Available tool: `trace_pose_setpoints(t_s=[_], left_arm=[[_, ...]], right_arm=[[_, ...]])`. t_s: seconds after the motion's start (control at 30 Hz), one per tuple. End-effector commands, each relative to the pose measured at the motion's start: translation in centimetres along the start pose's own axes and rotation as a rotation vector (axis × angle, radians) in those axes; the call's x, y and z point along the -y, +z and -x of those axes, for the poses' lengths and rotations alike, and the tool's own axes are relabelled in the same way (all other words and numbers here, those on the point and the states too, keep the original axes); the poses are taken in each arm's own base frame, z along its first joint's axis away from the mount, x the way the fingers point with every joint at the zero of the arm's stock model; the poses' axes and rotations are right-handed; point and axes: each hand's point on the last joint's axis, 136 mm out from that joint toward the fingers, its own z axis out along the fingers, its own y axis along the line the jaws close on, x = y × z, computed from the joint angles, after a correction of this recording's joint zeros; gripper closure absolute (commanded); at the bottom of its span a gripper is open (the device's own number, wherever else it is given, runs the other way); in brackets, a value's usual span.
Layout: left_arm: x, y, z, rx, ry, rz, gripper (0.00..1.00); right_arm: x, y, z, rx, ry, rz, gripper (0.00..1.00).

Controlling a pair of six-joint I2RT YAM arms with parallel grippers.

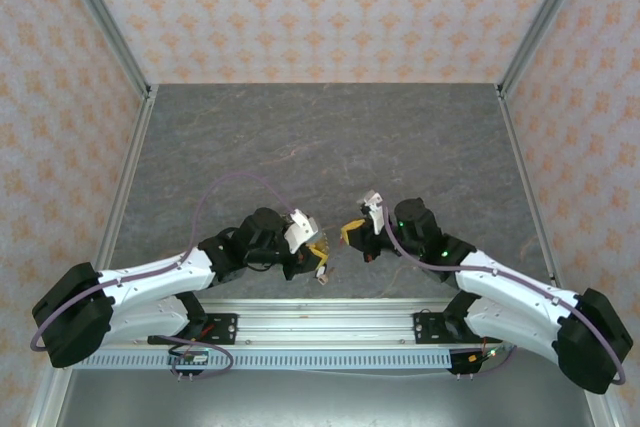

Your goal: Put the keys on the keyring

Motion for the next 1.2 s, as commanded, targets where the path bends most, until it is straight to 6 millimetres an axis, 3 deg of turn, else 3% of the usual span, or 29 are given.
trace_pose_setpoints(t_s=[0.0, 0.23, 0.37, 0.57, 0.63, 0.77, 0.9, 1.17], left_arm=[[0.5, -0.2, 1.5, 0.029, 0.049, -0.018, 0.96], [-0.2, 0.5, 0.9, -0.009, -0.002, 0.009, 0.95], [0.1, 0.4, 1.2, 0.01, 0.0, -0.004, 0.95], [0.2, -0.2, 0.9, -0.016, 0.022, 0.004, 0.94], [0.2, -0.5, 1.0, -0.01, 0.027, 0.008, 0.94], [0.2, -1.0, 1.0, 0.002, 0.044, 0.019, 0.94], [0.2, -1.4, 1.1, 0.014, 0.056, 0.031, 0.94], [0.3, -1.7, 1.2, 0.021, 0.054, 0.032, 0.91]], right_arm=[[-0.1, -0.2, 0.3, 0.029, -0.078, 0.004, 1.0], [4.9, 1.0, -3.3, -0.16, 0.061, -0.243, 1.0], [6.0, 2.1, -5.5, -0.215, 0.158, -0.272, 0.98], [6.3, 2.4, -5.9, -0.237, 0.193, -0.289, 0.88], [6.2, 1.9, -4.7, -0.211, 0.187, -0.3, 0.8], [4.1, 1.1, -1.3, -0.104, 0.161, -0.219, 0.68], [-0.1, 0.4, 1.7, -0.016, 0.119, -0.012, 0.6], [-4.5, 0.3, 3.0, -0.021, 0.106, 0.244, 0.54]])
